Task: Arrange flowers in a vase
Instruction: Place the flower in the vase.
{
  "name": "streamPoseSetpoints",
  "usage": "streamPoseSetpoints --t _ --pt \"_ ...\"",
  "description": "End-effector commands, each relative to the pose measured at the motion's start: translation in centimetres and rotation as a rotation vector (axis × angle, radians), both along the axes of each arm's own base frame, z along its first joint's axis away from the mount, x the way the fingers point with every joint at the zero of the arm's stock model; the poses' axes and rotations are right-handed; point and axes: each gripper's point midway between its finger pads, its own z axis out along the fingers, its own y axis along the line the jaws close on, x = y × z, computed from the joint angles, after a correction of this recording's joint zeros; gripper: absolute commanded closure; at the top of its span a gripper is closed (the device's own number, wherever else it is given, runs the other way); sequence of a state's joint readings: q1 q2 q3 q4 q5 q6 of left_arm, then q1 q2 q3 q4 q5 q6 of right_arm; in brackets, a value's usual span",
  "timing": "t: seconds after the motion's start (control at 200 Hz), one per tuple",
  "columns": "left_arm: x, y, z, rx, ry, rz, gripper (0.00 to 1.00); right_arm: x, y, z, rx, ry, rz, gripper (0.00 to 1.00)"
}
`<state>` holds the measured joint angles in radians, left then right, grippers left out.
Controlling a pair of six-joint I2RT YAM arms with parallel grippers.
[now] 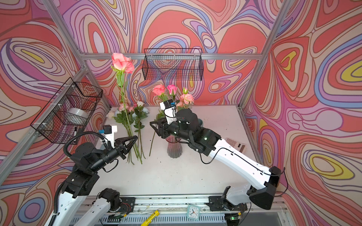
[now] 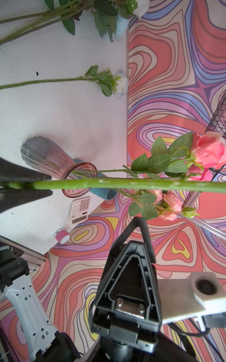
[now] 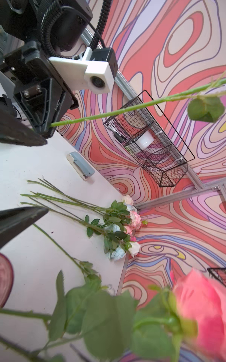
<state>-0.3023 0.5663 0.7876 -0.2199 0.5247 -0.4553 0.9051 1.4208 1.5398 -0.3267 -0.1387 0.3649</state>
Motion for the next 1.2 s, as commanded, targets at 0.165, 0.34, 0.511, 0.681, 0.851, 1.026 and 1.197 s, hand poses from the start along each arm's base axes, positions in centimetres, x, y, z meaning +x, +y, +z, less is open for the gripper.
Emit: streamPoseSetpoints --t 0.165,0.34,0.511,0.681,0.851,1.026,1.197 --pt "-0.7 -1.1 0.2 0.001 -0.016 -0.071 1.0 -0.8 4.2 1.0 0.037 -0.032 0.174 0.48" --pt "-0.2 -1.3 -0.7 0.002 0.016 -0.062 1.0 -1.3 4.2 1.9 0.059 -0.041 0.195 0.48" --pt "0.0 -1.8 -0.8 0.009 0.037 -0.078 1.0 -1.8 3.8 2.7 0.076 -0.052 0.199 0.49" --pt "0.0 -2.3 -1.3 0.044 0.044 -0.076 1.0 -1.3 4.3 2.7 0.07 -0.054 0.197 0.48" --pt "-0.1 -2.8 -1.7 0.062 0.056 -0.096 1.0 -0.2 4.3 2.2 0.059 -0.054 0.142 0.58" --pt "-0.2 -2.7 -1.7 0.065 0.047 -0.091 1.0 0.7 4.5 1.2 0.046 -0.032 0.107 0.65" --pt "-0.5 -2.7 -1.8 0.067 0.042 -0.096 1.0 0.8 5.1 0.4 0.047 0.001 0.117 0.63"
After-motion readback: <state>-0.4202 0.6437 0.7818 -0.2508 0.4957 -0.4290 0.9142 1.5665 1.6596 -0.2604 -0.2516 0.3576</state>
